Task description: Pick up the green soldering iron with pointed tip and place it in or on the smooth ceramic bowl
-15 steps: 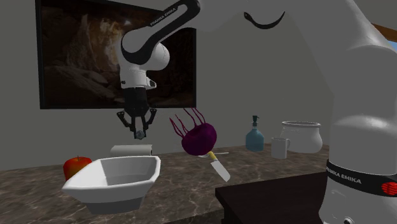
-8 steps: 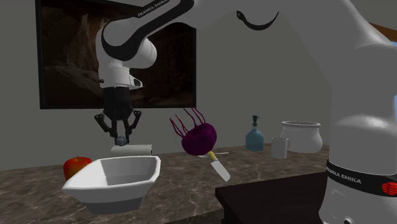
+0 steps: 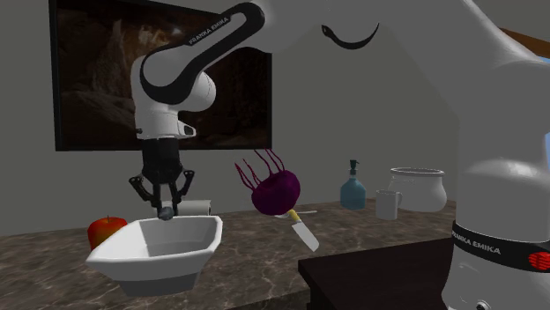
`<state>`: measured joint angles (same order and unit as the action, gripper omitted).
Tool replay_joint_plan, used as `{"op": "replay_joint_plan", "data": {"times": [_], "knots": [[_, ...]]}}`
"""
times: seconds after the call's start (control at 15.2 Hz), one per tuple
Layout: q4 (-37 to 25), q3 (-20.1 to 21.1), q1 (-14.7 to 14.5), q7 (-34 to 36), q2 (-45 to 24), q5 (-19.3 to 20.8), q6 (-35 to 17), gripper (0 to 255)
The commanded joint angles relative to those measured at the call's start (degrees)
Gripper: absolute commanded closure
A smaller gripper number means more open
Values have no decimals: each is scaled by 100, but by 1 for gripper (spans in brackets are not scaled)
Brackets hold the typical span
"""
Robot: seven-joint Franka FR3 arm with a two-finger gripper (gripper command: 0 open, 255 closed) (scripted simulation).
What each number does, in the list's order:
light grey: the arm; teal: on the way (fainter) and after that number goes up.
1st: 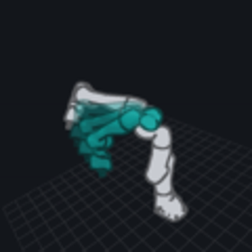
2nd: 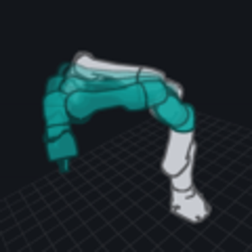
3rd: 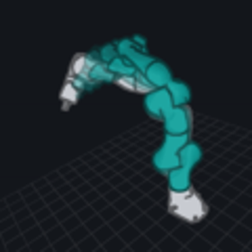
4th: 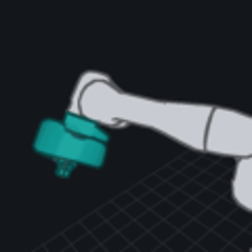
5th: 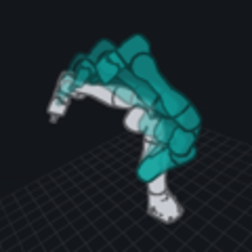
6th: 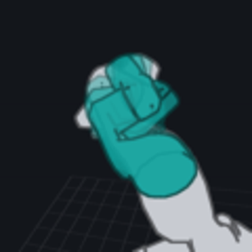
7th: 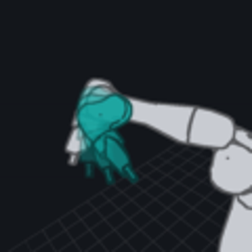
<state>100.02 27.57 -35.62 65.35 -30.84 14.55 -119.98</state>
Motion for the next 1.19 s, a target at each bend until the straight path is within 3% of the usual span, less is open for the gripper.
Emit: {"op": "replay_joint_plan", "data": {"times": [0.0,0.73,0.79,1.12], "knots": [[50,-30,-13,22,-82,46,-127,255],[87,-86,-51,66,-244,129,-314,255],[87,-86,-51,66,-244,129,-314,0],[87,-86,-51,66,-244,129,-314,0]]}}
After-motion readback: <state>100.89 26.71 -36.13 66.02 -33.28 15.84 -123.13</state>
